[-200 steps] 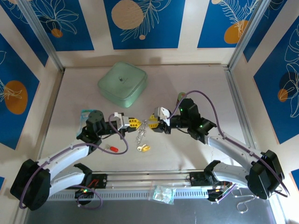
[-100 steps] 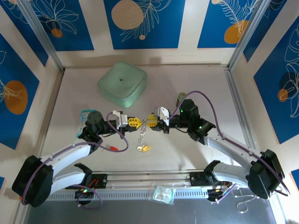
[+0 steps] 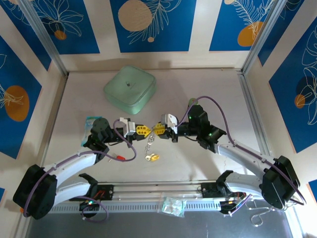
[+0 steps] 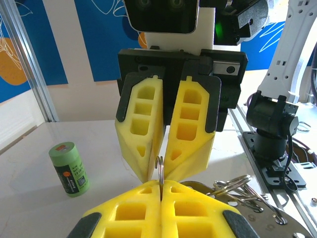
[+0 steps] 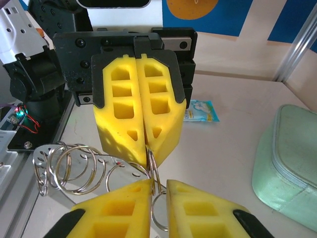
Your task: Put the keys on the keyring
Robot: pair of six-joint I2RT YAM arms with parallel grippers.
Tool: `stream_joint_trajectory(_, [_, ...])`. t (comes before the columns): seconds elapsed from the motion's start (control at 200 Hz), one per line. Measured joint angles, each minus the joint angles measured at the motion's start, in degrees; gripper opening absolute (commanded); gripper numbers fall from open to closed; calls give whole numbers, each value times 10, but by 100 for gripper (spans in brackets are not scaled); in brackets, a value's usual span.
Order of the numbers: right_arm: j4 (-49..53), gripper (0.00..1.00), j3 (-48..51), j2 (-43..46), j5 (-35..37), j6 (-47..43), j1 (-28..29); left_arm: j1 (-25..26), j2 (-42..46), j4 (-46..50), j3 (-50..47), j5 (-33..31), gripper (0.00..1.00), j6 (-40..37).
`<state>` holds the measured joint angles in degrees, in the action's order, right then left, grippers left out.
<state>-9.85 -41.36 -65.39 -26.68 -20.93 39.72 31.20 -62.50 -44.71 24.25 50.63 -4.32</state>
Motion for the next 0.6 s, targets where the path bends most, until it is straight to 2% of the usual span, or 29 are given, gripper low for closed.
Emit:
stream_joint_trajectory(0.115, [0, 14, -5, -4, -4, 0, 1, 0, 0, -3, 0, 0, 0, 0])
stream_joint_trajectory(0.2, [0, 0, -6, -5, -9, 0, 1, 0, -3, -6, 0, 1, 0, 0])
stream_joint_trajectory(0.23, [2, 0, -7, -5, -11, -3, 1, 0, -3, -7, 0, 0, 0, 0])
stream_joint_trajectory(0.375, [38, 0, -23, -5, -9, -22, 4, 0, -1, 4, 0, -1, 14, -11])
stream_joint_trajectory(0.425, [68, 0, -35, -5, -1, -38, 9, 0, 6, 33, 5, -2, 15, -27])
stream_joint_trajectory(0.49, [120, 0, -60, -5, 21, -63, 17, 1, 20, 99, 20, -9, 25, -62])
stream_joint_trajectory(0.6, [207, 0, -115, -9, 70, -110, 36, 2, 40, 208, 61, -30, 26, -126])
